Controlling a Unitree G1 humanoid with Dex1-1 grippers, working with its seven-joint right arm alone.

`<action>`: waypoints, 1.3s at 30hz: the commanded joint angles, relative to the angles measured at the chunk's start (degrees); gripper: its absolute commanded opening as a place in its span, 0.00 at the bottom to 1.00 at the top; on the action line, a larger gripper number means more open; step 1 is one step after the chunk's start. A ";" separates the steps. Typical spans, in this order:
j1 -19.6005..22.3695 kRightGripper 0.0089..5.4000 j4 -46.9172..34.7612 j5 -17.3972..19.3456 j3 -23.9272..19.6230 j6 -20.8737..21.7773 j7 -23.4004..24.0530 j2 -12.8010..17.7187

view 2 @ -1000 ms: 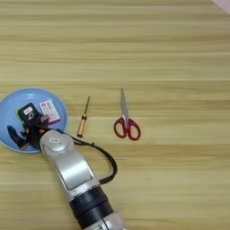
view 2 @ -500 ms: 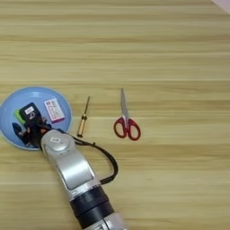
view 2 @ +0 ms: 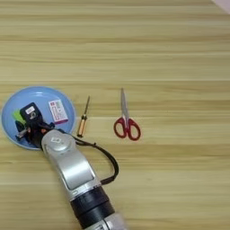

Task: Move the objects on the table

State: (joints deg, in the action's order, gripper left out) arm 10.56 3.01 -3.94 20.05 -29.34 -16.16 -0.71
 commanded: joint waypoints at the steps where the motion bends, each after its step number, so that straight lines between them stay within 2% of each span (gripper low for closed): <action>1: 1.00 0.26 -2.28 -0.85 -1.31 -0.05 1.62 0.76; 28: 1.05 0.26 -11.17 0.67 -4.61 -1.91 2.41 0.51; 33: 0.92 0.26 -13.89 0.73 -6.69 -2.35 2.94 1.54; 39: 0.93 0.26 -17.10 1.71 -12.19 -3.13 3.16 4.37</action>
State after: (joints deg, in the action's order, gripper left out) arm 8.52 -9.99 -2.93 9.99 -33.63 -13.87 2.82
